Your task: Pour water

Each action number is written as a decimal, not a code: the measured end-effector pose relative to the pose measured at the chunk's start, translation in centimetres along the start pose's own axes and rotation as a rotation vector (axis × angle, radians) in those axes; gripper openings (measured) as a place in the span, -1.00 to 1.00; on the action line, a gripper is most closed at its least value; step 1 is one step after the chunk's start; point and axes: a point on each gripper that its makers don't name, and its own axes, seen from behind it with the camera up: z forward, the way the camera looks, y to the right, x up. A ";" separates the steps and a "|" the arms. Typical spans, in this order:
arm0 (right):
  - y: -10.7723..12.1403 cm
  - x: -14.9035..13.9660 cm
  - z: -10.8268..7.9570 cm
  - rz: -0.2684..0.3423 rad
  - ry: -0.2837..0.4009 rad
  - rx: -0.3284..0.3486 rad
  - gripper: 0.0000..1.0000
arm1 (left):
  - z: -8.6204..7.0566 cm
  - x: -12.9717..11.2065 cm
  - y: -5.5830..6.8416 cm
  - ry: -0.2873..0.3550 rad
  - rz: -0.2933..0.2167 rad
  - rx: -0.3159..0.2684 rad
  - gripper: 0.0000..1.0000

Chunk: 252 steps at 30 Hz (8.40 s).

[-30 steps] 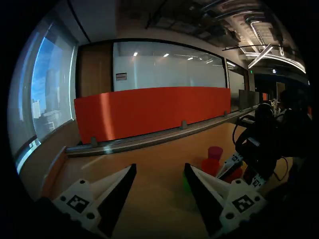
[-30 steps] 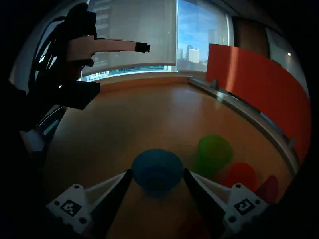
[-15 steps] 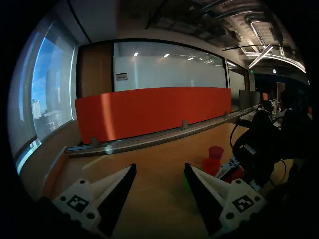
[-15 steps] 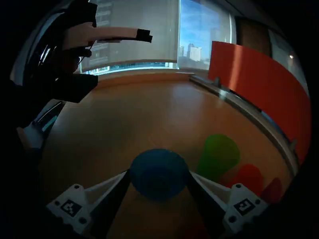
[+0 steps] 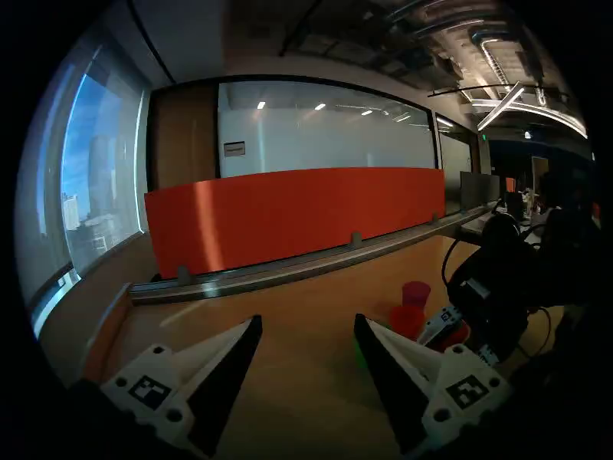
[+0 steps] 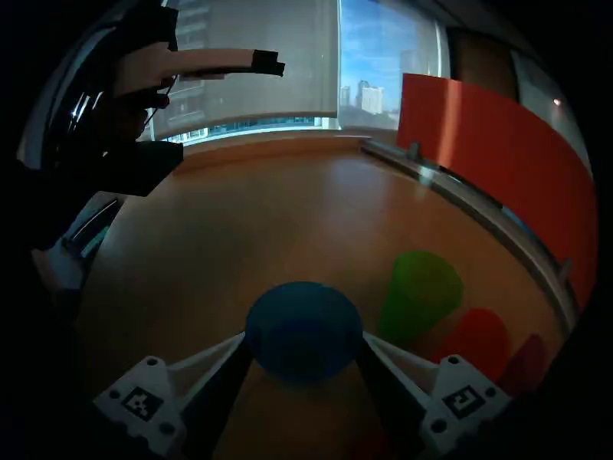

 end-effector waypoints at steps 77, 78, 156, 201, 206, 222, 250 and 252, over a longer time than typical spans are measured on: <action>1.8 11.2 -20.4 0.014 0.496 -0.162 0.80 | 3.4 -2.0 4.6 -0.043 0.017 -0.122 0.78; 1.9 11.3 -20.5 0.015 0.499 -0.165 0.80 | 3.5 -2.1 4.7 -0.044 0.017 -0.126 0.78; 7.6 12.0 -26.4 0.012 0.511 -0.281 0.82 | 16.2 -13.7 13.0 -0.472 0.064 -0.359 0.78; 6.7 11.6 -26.6 0.035 0.507 -0.272 0.82 | 13.8 -8.3 14.1 -0.314 0.014 -0.388 0.73; 6.7 11.5 -26.7 0.044 0.510 -0.272 0.82 | 12.8 -6.5 14.3 -0.251 -0.007 -0.403 0.73; 6.9 11.6 -27.2 0.060 0.511 -0.282 0.82 | 9.6 -2.0 14.7 -0.115 -0.036 -0.428 0.73; 6.3 12.3 -27.8 0.053 0.504 -0.289 0.83 | 5.7 1.3 16.0 0.009 -0.044 -0.457 0.75; 6.3 12.3 -27.9 0.052 0.502 -0.289 0.83 | 5.6 1.4 16.0 0.017 -0.047 -0.452 0.75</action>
